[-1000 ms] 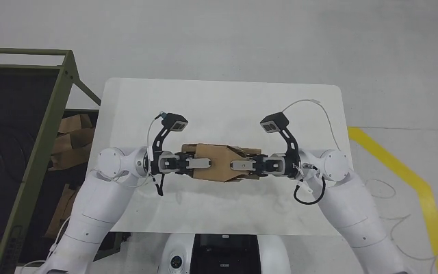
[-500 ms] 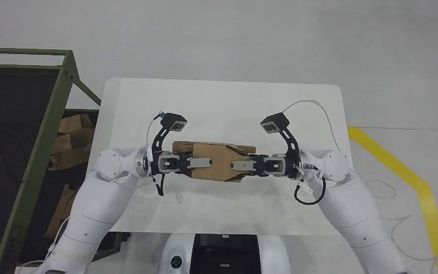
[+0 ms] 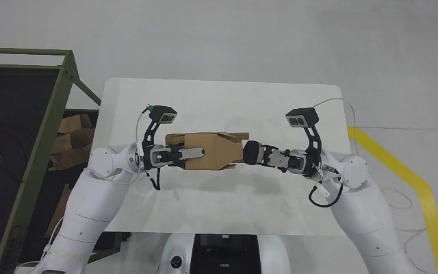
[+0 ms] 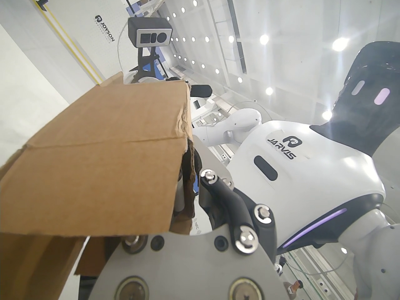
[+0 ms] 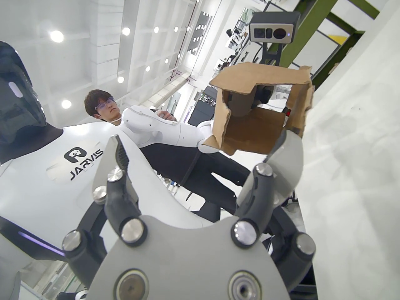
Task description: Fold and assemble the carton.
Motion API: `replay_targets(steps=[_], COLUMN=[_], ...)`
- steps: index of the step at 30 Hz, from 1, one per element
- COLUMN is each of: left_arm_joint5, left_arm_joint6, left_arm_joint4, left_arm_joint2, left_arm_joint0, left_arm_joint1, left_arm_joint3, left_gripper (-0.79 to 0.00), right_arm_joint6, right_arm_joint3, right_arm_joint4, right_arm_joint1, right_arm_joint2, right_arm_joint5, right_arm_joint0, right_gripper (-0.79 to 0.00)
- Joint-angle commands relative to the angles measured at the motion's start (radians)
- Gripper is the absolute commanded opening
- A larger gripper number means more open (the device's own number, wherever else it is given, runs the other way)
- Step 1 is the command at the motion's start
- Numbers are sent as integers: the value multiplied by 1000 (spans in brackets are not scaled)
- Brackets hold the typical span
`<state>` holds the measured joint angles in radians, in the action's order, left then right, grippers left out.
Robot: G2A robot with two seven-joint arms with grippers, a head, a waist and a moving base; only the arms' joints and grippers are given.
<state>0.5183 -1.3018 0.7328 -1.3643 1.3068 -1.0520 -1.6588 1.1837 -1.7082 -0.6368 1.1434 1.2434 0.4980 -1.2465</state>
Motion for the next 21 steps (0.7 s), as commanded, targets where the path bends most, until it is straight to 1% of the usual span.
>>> replay_targets(steps=[1, 10, 21], left_arm_joint5=[3, 17, 25], left_arm_joint6=[3, 17, 25], left_arm_joint4=[9, 10, 4], left_arm_joint2=[-3, -3, 5], left_arm_joint0=[2, 5, 4], left_arm_joint1=[0, 0, -1], left_arm_joint3=[-1, -4, -9], left_gripper=[-785, -785, -785], right_arm_joint6=[-4, -48, -87], right_arm_joint3=[-27, -115, -176], right_arm_joint4=[-13, -67, 11], right_arm_joint1=[-2, -4, 1], right_arm_joint2=[19, 59, 22], right_arm_joint5=[23, 145, 172], right_arm_joint0=[-22, -80, -70], right_gripper=[0, 0, 0])
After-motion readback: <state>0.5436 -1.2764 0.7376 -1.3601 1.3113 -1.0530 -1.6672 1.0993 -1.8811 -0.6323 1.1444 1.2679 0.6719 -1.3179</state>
